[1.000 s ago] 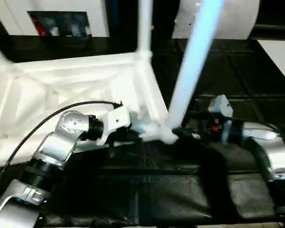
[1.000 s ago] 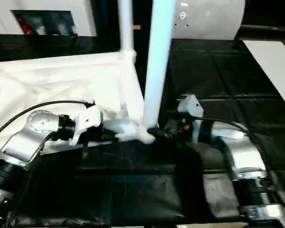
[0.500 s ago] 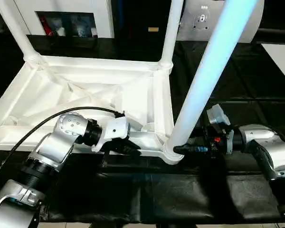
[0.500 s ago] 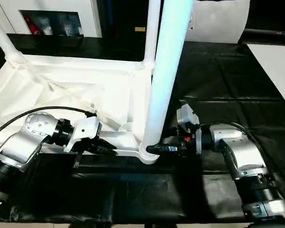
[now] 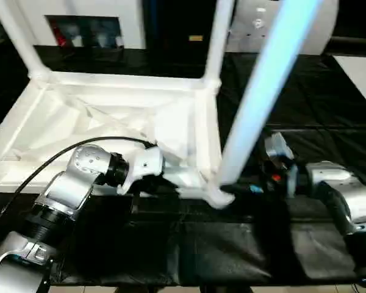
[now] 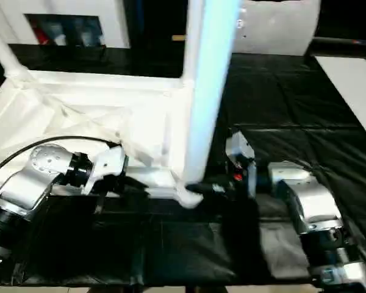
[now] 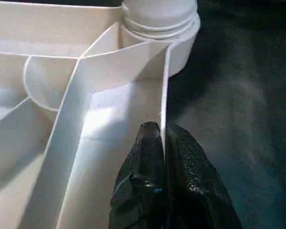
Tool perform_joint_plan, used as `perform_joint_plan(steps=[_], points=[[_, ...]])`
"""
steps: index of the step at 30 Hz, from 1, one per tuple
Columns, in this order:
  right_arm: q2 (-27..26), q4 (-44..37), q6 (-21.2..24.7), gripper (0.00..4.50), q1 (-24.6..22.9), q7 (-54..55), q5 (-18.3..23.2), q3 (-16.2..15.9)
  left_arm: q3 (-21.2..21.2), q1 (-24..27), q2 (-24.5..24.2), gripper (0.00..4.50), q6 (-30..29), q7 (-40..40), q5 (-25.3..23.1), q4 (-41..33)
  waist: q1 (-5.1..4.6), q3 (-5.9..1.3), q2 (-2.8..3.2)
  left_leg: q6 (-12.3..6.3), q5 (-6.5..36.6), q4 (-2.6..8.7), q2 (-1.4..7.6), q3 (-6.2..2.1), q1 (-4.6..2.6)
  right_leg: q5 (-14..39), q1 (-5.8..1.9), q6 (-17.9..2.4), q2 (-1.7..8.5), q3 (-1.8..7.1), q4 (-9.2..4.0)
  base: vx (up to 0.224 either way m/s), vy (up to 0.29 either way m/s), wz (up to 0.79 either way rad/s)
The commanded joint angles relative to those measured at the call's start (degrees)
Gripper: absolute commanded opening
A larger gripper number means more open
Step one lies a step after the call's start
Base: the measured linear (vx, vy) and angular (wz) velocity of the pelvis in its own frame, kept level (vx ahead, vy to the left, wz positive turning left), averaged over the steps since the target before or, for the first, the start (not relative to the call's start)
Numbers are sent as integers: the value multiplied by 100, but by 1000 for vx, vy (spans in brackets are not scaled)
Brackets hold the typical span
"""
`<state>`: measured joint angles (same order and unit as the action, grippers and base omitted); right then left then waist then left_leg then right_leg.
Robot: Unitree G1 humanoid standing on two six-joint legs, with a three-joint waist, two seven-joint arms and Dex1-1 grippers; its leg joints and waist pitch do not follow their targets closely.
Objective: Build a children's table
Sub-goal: Rotate leg to tighten
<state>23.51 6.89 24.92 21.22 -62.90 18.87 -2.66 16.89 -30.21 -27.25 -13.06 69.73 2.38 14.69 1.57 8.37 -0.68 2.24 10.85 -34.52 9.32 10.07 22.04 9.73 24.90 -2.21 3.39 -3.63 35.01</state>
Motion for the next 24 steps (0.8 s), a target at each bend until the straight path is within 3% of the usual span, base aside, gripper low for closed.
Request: perform_joint_plan(steps=[1, 3, 5, 6, 7, 11, 12, 13, 14, 16, 23, 24], points=[[-589, -188, 294, 199, 38, 1096, -180, -173, 97, -81, 624, 0, -452, -692, 113, -336, -25, -386, -48, -296, 862, 416, 330, -145, -49, 2369, -369, -989, 512, 308, -525, 0, 0, 0], [-746, -208, 353, 197, 53, 1365, -227, -140, 78, -104, 735, 0, -543, -869, 76, -352, -79, -375, -49, -245, 982, 431, 329, -156, -69, 2522, -343, -910, 510, 310, -559, 0, 0, 0], [-1513, -147, 530, 196, 191, 2800, -641, -29, -40, -264, 1329, 0, -990, -1711, -34, -280, -130, -356, -9, -238, 1069, 434, 316, -161, -51, 2563, -335, -872, 506, 311, -572, 0, 0, 0], [-1765, -95, 557, 196, 257, 3231, -732, 26, -81, -311, 1513, 0, -1114, -1968, -60, -243, -169, -354, -7, -173, 1067, 435, 319, -152, -67, 2534, -294, -889, 492, 322, -571, 0, 0, 0], [-1909, -57, 568, 196, 301, 3466, -773, 61, -106, -339, 1611, 0, -1176, -2107, -72, -216, -180, -367, -21, -156, 1135, 426, 287, -159, -81, 2665, -303, -828, 495, 304, -599, 0, 0, 0], [-2428, 218, 318, 196, 579, 4197, -989, 38, -244, -464, 2078, 0, -1403, -2906, -292, -53, -194, -364, -5, -297, 1055, 428, 285, -139, -71, 2420, -308, -803, 484, 323, -605, 0, 0, 0], [-2506, 268, 302, 230, 616, 4274, -978, 73, -270, -479, 2144, 0, -1464, -3004, -311, -55, -195, -377, -6, -338, 942, 431, 285, -142, -50, 2166, -331, -852, 472, 319, -575, 0, 0, 0], [-2530, 330, 249, 251, 648, 4334, -992, 116, -218, -488, 2127, 0, -1479, -3018, -393, -76, -185, -391, 3, -403, 837, 422, 291, -130, -60, 1871, -331, -918, 470, 329, -552, 0, 0, 0], [-2535, 344, 231, 266, 646, 4351, -1024, 155, -190, -487, 2107, 0, -1490, -3024, -462, -95, -192, -398, -33, -448, 786, 421, 293, -123, -51, 1737, -339, -952, 466, 330, -543, 0, 0, 0], [-2447, 279, 221, 277, 565, 4261, -1048, 206, -212, -439, 2040, 0, -1556, -2973, -471, -168, -177, -405, -16, -587, 584, 412, 298, -117, -32, 1278, -372, -1102, 471, 334, -487, 0, 0, 0], [-1799, 201, -140, 344, 378, 3673, -955, 362, -167, -326, 1589, 0, -1462, -2639, -502, -268, -158, -402, -23, -750, 558, 409, 316, -115, -32, 1204, -393, -1188, 483, 321, -480, 0, 0, 0], [-1509, 201, -227, 356, 351, 3318, -875, 428, -151, -292, 1413, 0, -1373, -2447, -495, -259, -151, -409, -22, -760, 546, 404, 312, -115, -29, 1201, -403, -1182, 485, 320, -480, 0, 0, 0]])
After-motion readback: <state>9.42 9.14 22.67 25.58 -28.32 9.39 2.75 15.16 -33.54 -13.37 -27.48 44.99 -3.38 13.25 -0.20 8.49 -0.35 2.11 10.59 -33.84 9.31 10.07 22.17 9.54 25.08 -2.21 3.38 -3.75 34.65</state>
